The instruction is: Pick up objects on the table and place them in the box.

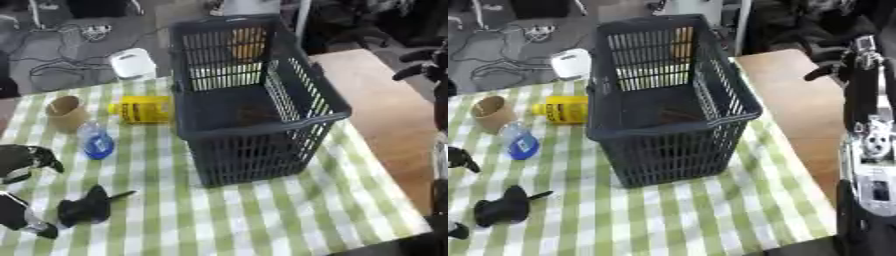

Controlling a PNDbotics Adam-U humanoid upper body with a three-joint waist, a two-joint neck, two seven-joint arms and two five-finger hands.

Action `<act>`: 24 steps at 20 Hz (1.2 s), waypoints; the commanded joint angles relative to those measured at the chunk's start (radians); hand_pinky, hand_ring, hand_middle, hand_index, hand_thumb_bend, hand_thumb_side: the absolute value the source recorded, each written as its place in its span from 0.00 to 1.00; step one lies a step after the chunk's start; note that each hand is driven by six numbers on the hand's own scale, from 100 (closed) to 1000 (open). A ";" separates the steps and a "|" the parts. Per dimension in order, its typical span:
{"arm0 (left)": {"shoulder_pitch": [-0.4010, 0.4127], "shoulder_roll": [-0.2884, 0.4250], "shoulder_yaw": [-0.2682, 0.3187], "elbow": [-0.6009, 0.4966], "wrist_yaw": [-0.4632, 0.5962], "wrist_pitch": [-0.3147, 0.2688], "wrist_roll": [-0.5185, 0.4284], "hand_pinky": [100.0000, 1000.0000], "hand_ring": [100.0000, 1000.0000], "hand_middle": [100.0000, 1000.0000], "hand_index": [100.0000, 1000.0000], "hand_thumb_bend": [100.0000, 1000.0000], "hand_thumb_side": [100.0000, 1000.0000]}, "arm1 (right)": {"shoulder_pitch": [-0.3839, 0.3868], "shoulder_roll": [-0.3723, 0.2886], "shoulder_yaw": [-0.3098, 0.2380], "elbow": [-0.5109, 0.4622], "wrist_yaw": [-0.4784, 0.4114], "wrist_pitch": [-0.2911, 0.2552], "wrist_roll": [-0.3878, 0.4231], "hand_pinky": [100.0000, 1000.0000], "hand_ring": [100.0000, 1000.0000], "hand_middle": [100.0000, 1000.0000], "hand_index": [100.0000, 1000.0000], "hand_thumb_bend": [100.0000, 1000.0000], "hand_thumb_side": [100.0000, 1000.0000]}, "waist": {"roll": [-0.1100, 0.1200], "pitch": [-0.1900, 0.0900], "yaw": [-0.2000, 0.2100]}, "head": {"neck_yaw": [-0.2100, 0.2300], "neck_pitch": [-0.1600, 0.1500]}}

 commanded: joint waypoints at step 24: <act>-0.032 -0.045 -0.035 0.150 -0.032 -0.029 0.167 0.82 0.76 0.67 0.77 0.94 0.45 | -0.015 -0.021 0.001 -0.007 -0.007 -0.006 0.001 0.39 0.53 0.57 0.67 0.00 0.60 | -0.002 -0.023 -0.004 | -0.002 -0.011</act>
